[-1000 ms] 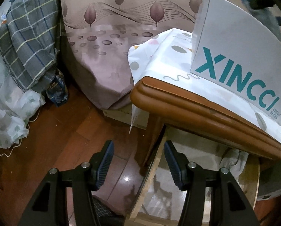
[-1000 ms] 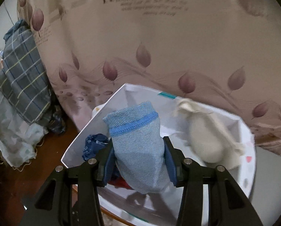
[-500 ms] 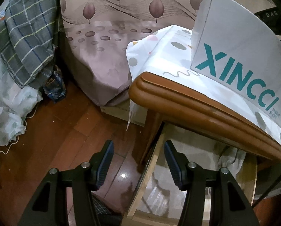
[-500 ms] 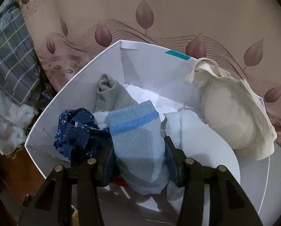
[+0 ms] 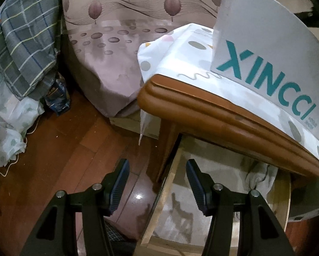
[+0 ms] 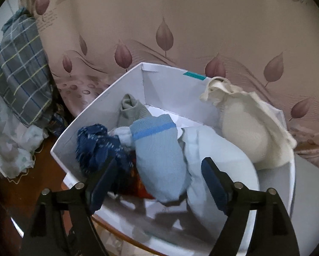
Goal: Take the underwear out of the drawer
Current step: 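Open the right tool to release the light blue underwear in the box, then withdraw the right tool to the drawer while the left tool reaches into the drawer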
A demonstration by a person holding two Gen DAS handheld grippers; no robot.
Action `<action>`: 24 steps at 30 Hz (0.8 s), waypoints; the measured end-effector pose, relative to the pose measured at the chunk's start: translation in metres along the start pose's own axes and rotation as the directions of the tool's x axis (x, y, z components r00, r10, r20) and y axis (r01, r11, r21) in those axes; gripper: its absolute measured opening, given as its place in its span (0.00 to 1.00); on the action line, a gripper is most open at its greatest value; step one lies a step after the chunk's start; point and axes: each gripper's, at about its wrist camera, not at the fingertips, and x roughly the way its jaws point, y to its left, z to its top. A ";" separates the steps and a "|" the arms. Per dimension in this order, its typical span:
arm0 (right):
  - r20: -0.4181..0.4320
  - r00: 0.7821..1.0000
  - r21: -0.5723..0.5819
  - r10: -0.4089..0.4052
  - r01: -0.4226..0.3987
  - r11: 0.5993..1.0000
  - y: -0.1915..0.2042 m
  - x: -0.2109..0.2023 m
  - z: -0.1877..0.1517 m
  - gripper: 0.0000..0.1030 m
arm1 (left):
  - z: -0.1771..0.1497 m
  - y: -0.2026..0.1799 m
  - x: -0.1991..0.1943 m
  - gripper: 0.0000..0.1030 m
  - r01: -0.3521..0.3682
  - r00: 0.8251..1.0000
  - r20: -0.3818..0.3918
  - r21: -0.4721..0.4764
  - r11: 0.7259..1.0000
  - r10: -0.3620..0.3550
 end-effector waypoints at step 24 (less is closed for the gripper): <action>0.044 0.987 0.128 -0.158 0.151 0.980 -0.081 -0.048 -0.243 0.87 | -0.061 -0.115 0.035 0.55 0.281 0.940 -0.290 0.357 0.891 -0.180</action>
